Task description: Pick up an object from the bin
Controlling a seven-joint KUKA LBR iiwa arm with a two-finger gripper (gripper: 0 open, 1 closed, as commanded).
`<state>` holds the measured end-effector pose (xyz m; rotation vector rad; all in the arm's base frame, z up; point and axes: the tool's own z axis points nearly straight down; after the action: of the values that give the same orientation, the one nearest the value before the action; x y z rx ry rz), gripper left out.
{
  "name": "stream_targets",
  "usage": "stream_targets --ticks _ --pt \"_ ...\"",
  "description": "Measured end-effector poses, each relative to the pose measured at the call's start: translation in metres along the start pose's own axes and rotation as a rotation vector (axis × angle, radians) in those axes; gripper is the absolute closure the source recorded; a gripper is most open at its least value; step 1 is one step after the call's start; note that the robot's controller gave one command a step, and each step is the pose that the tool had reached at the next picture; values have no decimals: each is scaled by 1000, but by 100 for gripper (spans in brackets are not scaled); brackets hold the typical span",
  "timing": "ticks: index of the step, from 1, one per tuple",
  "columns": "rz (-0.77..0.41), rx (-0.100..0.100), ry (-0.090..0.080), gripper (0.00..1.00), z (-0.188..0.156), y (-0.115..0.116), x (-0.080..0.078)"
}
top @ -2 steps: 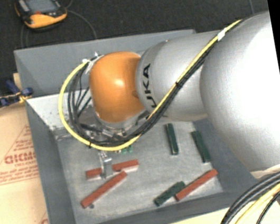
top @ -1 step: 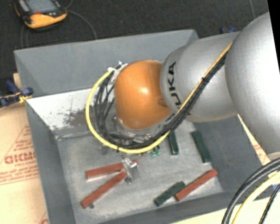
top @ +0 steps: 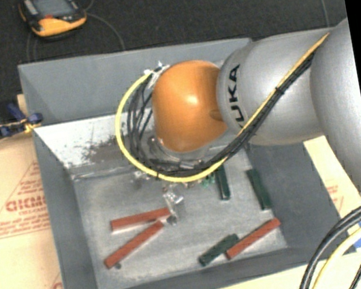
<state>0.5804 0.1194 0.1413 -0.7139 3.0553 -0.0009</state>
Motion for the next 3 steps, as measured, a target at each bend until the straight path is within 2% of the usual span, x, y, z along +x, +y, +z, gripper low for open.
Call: stream_targets --ticks 1,2,3 --pt "-40 -1 -5 0 58 14 -1" --pt "-291 3 -11 100 76 23 2" --pt "-321 1 -4 100 75 24 4"
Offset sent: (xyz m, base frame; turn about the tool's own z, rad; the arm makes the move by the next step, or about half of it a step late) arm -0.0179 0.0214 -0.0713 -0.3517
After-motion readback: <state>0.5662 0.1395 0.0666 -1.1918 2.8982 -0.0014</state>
